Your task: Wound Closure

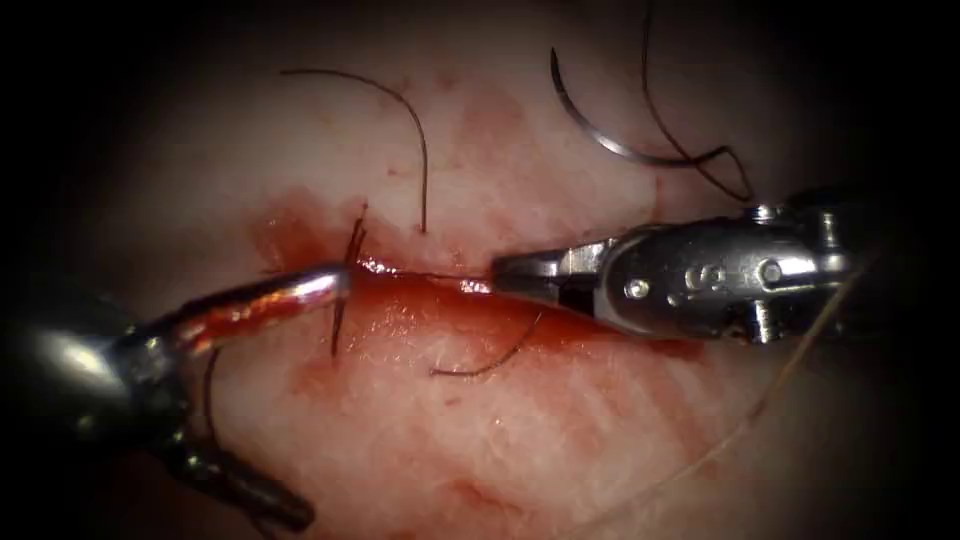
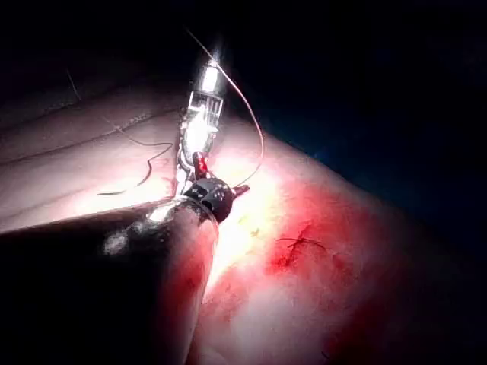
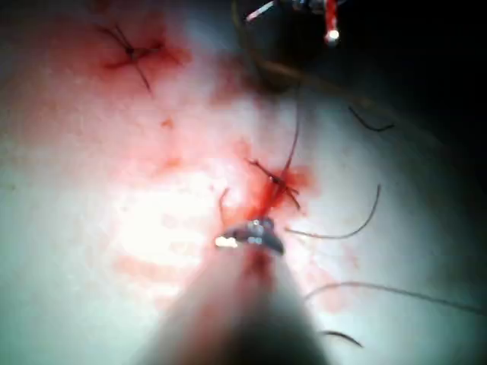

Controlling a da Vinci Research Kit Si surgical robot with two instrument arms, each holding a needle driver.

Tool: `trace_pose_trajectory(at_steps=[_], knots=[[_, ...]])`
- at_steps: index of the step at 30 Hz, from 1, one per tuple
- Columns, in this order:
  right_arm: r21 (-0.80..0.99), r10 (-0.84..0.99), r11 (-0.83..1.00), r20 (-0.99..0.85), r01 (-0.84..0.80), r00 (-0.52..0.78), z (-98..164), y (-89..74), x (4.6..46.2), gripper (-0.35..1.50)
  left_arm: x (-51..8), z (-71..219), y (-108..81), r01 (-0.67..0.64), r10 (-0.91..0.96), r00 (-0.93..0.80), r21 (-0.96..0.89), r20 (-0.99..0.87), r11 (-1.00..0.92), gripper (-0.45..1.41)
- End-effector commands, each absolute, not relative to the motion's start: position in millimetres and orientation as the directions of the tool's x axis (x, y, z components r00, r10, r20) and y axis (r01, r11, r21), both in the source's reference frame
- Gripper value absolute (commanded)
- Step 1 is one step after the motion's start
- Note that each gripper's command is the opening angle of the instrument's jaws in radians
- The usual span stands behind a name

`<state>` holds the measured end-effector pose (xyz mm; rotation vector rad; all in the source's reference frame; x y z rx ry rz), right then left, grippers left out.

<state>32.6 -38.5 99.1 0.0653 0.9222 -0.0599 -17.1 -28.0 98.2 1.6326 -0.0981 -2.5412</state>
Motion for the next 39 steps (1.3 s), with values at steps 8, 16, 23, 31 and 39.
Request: trace_pose_trajectory(at_steps=[8,16,23,31,39], knots=[[0.034,-0.019,0.997,-0.798,0.076,0.602,99.4,-38.6,33.3,-0.35,-16.3,98.4,-28.3,0.053,-0.158,-0.442,0.149,-0.883,-0.987,0.79],[0.04,-0.007,0.997,-0.797,0.064,0.604,99.4,-38.5,33.1,-0.35,-16.3,97.6,-29.0,0.072,-0.194,-0.446,0.182,-0.874,-0.981,0.56],[0.038,-0.006,0.997,-0.797,0.06,0.604,99.4,-38.5,33.1,-0.35,-15.7,97.4,-29.6,0.119,-0.278,-0.429,0.251,-0.86,-0.961,-0.45],[0.037,-0.005,0.998,-0.801,0.059,0.599,99.1,-38.6,33.0,-0.35,-15.2,97.8,-29.2,0.106,-0.289,-0.422,0.27,-0.859,-0.957,-0.45],[0.093,0.083,0.996,-0.835,-0.009,0.544,96.6,-38.9,32.3,0.12,-13.9,99.5,-27.9,0.084,-0.312,-0.413,0.305,-0.856,-0.949,-0.45]])
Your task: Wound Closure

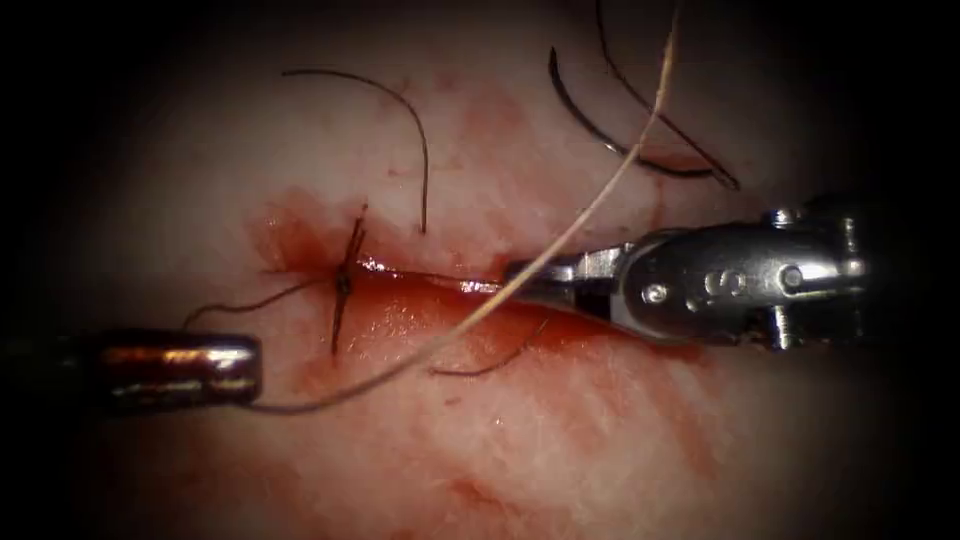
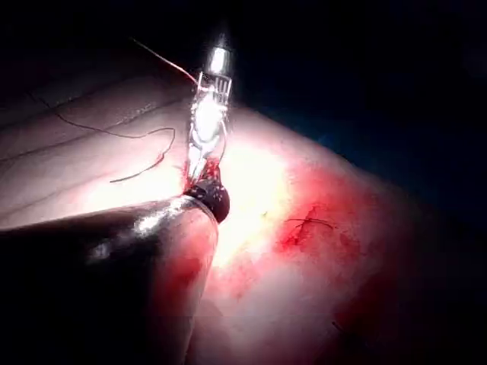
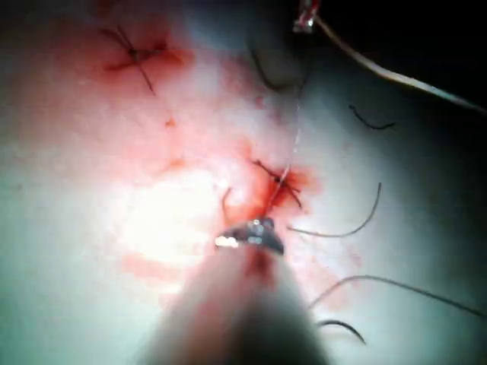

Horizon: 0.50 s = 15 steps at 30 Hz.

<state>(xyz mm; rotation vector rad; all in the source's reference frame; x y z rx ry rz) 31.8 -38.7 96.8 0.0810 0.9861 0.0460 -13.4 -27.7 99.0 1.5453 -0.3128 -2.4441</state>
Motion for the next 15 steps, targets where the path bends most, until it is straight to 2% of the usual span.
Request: trace_pose_trajectory(at_steps=[1,3,4,5,7,9,11,12,15], knots=[[0.111,0.105,0.994,-0.839,-0.022,0.534,96.0,-38.9,32.1,0.39,-13.7,100.0,-27.5,0.077,-0.31,-0.409,0.306,-0.858,-0.949,-0.45],[0.131,0.128,0.991,-0.842,-0.033,0.523,95.0,-38.9,31.7,0.61,-13.4,100.8,-26.7,0.067,-0.323,-0.415,0.325,-0.85,-0.943,-0.45],[0.15,0.152,0.988,-0.847,-0.045,0.51,93.9,-38.9,31.5,0.88,-12.9,101.8,-25.8,0.048,-0.317,-0.428,0.329,-0.846,-0.943,-0.45],[0.168,0.175,0.984,-0.851,-0.059,0.494,93.0,-39.0,31.4,0.99,-12.5,102.8,-24.9,0.03,-0.315,-0.431,0.336,-0.845,-0.941,-0.45],[0.198,0.207,0.978,-0.85,-0.072,0.484,92.2,-39.2,31.5,1.1,-12.2,103.5,-24.2,0.014,-0.315,-0.434,0.343,-0.844,-0.939,-0.45],[0.217,0.222,0.974,-0.851,-0.067,0.476,91.5,-39.3,31.6,1.11,-12.1,103.9,-23.8,0.005,-0.317,-0.432,0.349,-0.845,-0.937,-0.45],[0.221,0.224,0.973,-0.853,-0.063,0.471,91.3,-39.2,31.6,1.11,-12.0,103.9,-23.8,0.006,-0.322,-0.425,0.352,-0.846,-0.936,-0.45],[0.239,0.245,0.969,-0.865,-0.069,0.438,90.7,-38.8,31.6,1.01,-12.1,103.8,-23.9,0.018,-0.339,-0.413,0.364,-0.845,-0.931,-0.45],[0.26,0.281,0.96,-0.875,-0.107,0.394,90.6,-36.9,31.6,0.46,-12.6,103.0,-24.5,0.045,-0.377,-0.376,0.39,-0.846,-0.92,-0.45]])
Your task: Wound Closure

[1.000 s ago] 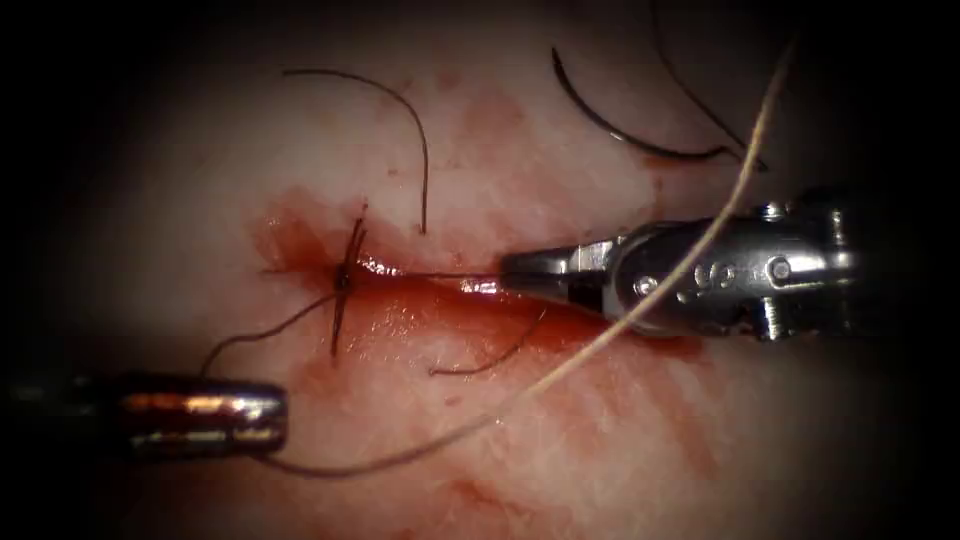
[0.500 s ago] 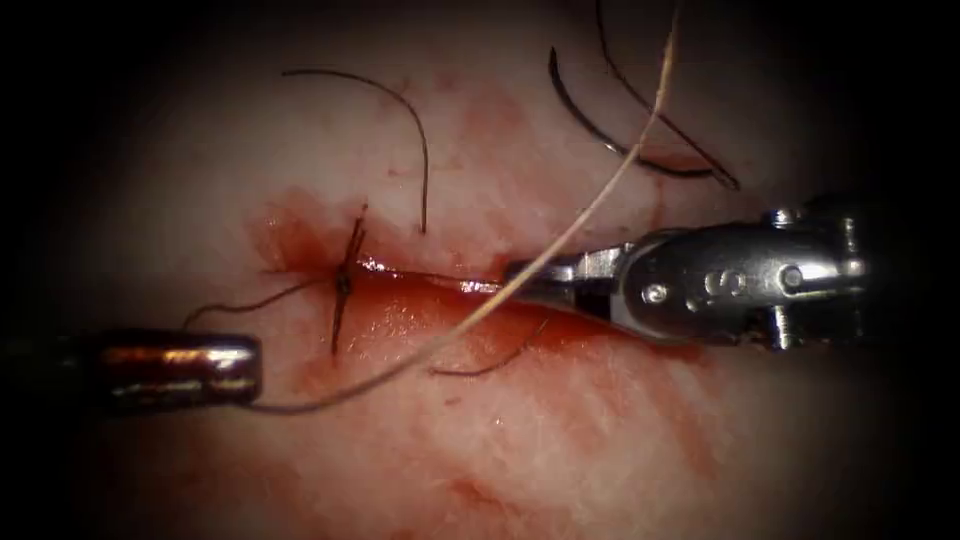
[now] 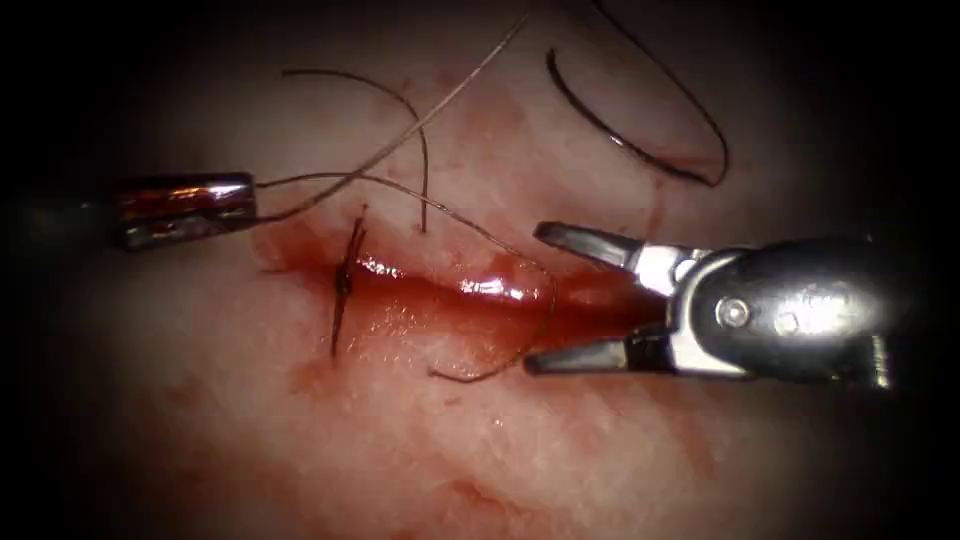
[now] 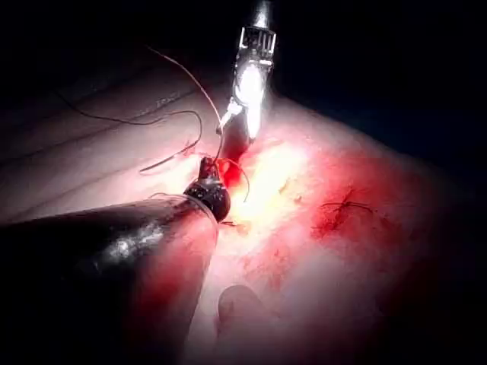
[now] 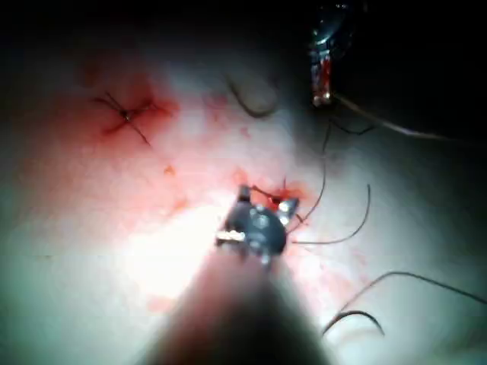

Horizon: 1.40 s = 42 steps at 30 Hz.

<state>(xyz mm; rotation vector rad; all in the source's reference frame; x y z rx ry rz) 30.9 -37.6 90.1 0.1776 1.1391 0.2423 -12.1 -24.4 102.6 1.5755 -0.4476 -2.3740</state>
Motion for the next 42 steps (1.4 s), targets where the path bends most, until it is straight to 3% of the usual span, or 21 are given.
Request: trace_pose_trajectory(at_steps=[1,21,31,42], knots=[[0.262,0.286,0.958,-0.873,-0.114,0.395,91,-35.7,31.7,-0.35,-12.9,103,-24.7,0.055,-0.393,-0.361,0.401,-0.846,-0.914,-0.45],[0.293,0.282,0.955,-0.866,-0.037,0.412,103,-32.6,39.7,-0.35,-13.9,101,-25.1,0.112,-0.517,-0.282,0.508,-0.808,-0.854,-0.45],[0.396,0.352,0.916,-0.871,0.067,0.343,102,-35.2,40.8,-0.35,-13.9,107,-25.2,0.12,-0.547,-0.285,0.537,-0.787,-0.835,-0.45],[0.414,0.403,0.91,-0.879,-0.012,0.254,100,-34.5,39.9,-0.35,-15.5,112,-27.4,0.158,-0.558,-0.305,0.537,-0.772,-0.829,-0.45]])
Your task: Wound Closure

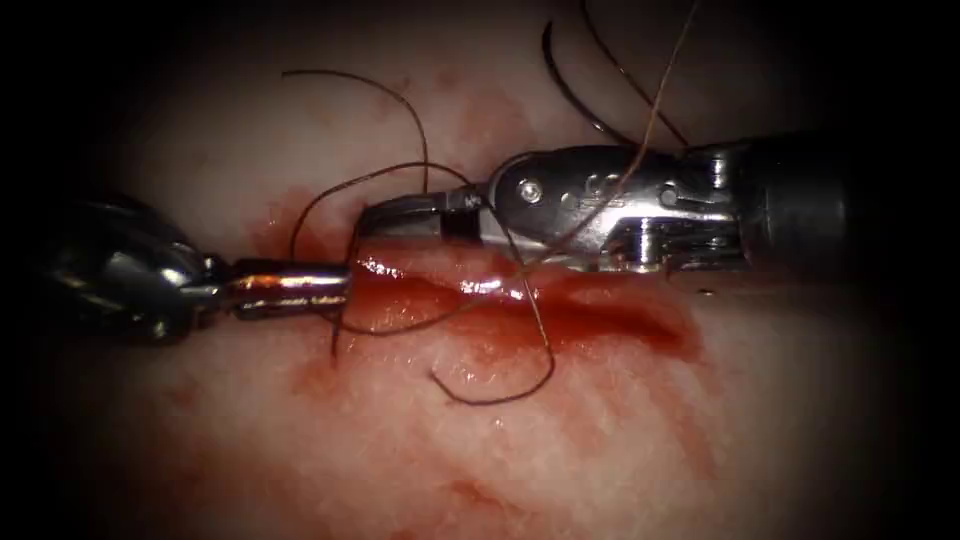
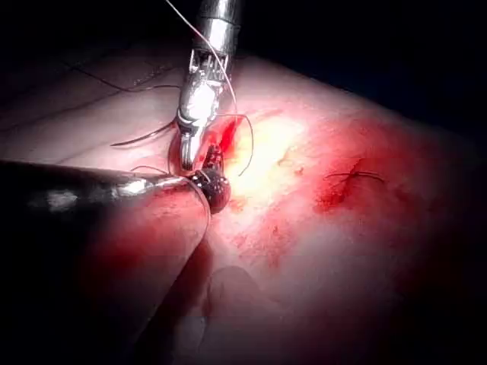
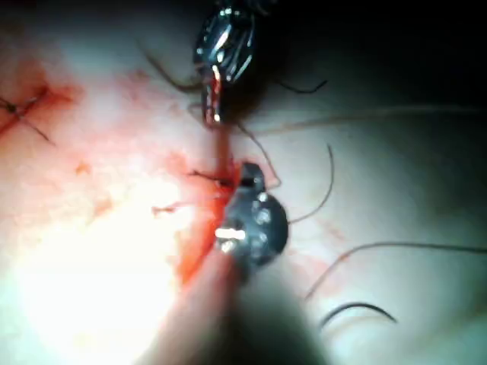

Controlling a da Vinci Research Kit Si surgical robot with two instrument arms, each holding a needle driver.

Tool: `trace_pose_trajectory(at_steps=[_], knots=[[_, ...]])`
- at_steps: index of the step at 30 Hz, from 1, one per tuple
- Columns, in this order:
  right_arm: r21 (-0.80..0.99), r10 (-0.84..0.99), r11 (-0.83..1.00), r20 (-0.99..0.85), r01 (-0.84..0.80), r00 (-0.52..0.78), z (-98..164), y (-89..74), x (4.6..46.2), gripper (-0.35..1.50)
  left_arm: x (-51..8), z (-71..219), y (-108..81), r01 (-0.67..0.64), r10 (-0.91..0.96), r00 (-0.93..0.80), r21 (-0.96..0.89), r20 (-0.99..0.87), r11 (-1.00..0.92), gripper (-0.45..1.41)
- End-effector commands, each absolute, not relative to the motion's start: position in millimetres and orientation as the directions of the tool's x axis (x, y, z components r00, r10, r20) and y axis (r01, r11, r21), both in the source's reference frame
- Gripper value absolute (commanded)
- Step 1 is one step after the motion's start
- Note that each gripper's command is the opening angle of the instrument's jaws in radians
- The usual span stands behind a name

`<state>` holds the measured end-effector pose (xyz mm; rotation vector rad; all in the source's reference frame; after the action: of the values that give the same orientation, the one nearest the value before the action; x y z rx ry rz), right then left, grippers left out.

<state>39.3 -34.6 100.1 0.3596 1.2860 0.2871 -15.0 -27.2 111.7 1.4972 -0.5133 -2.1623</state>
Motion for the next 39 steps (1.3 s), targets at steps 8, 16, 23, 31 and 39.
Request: trace_pose_trajectory(at_steps=[8,16,23,31,39], knots=[[0.438,0.436,0.899,-0.884,-0.03,0.17,99,-35.4,41.7,-0.35,-16.7,114,-28.2,0.156,-0.545,-0.295,0.523,-0.785,-0.838,-0.45],[0.429,0.444,0.895,-0.885,-0.125,0.139,99,-35.0,43.8,-0.35,-18.9,112,-29.8,0.163,-0.536,-0.256,0.511,-0.804,-0.844,-0.45],[0.412,0.446,0.889,-0.877,-0.2,0.177,99,-35.3,44.3,1.03,-20.3,108,-30.6,0.166,-0.525,-0.226,0.498,-0.821,-0.851,-0.45],[0.404,0.422,0.907,-0.864,-0.123,0.274,100,-37.7,44.7,0.89,-19.6,104,-28.9,0.151,-0.502,-0.202,0.48,-0.841,-0.864,-0.45],[0.42,0.412,0.907,-0.866,-0.033,0.285,100,-39.8,44.8,0.73,-20.4,104,-24.4,0.092,-0.479,-0.175,0.47,-0.86,-0.878,-0.45]])
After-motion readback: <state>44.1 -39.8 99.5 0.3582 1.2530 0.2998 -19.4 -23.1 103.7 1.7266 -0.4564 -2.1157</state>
